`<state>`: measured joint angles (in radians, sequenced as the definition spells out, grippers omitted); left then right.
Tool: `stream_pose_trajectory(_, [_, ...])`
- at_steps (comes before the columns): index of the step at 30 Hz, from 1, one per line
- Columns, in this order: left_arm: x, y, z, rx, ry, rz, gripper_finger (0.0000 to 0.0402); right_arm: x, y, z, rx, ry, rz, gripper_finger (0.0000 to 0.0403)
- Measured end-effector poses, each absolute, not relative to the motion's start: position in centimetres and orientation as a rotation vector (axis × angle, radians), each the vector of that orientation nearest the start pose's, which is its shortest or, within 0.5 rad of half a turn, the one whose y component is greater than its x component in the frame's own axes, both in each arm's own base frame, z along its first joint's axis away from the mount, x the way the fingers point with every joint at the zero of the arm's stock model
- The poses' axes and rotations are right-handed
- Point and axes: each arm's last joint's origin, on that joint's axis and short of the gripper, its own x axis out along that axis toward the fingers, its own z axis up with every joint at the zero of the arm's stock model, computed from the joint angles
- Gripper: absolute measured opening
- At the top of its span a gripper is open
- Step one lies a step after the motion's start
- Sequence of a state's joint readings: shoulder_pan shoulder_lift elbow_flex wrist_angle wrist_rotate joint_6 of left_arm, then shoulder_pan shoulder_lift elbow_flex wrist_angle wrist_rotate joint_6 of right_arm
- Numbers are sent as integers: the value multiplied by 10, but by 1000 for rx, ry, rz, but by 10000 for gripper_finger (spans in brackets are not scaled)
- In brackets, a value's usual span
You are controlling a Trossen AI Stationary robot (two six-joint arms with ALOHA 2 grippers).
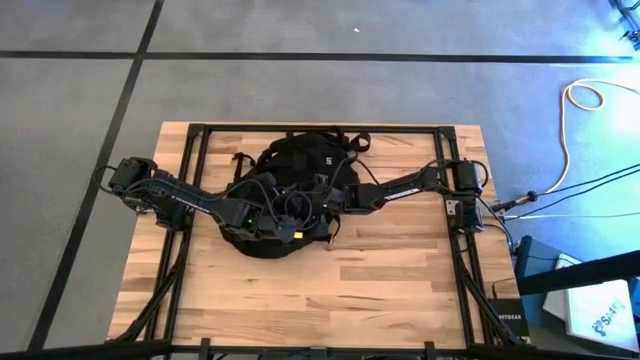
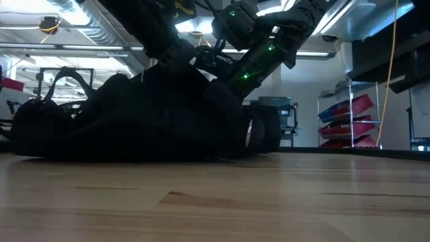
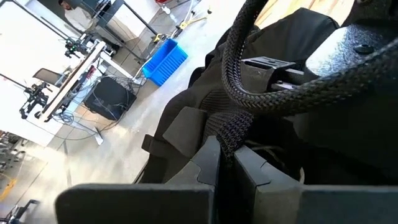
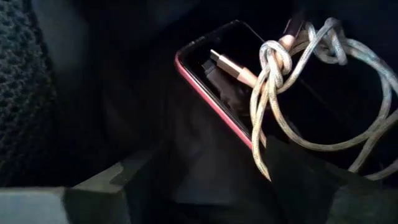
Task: Unpack backpack
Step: Remove the pink charger cable from the black backpack
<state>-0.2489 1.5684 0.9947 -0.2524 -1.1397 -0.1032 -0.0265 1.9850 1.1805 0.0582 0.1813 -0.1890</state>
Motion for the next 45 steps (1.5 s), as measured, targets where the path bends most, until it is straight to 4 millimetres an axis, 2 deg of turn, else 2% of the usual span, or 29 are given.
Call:
stream_pose_trajectory(13, [309, -51, 226, 451, 611, 863, 0, 409, -17, 144, -243, 769, -126, 85])
stream_pose_trajectory(23, [309, -51, 226, 453, 612, 862, 0, 409, -17, 144, -264, 771, -126, 8])
stream_pose_trajectory(28, [309, -51, 226, 470, 621, 857, 0, 409, -15, 144, -266, 771, -123, 3])
stream_pose_trajectory(40, [305, -49, 223, 481, 657, 862, 0, 407, 16, 151, -302, 757, -67, 0])
stream_pose_trajectory(45, [305, -47, 223, 474, 660, 869, 0, 406, 22, 157, -325, 737, -94, 0])
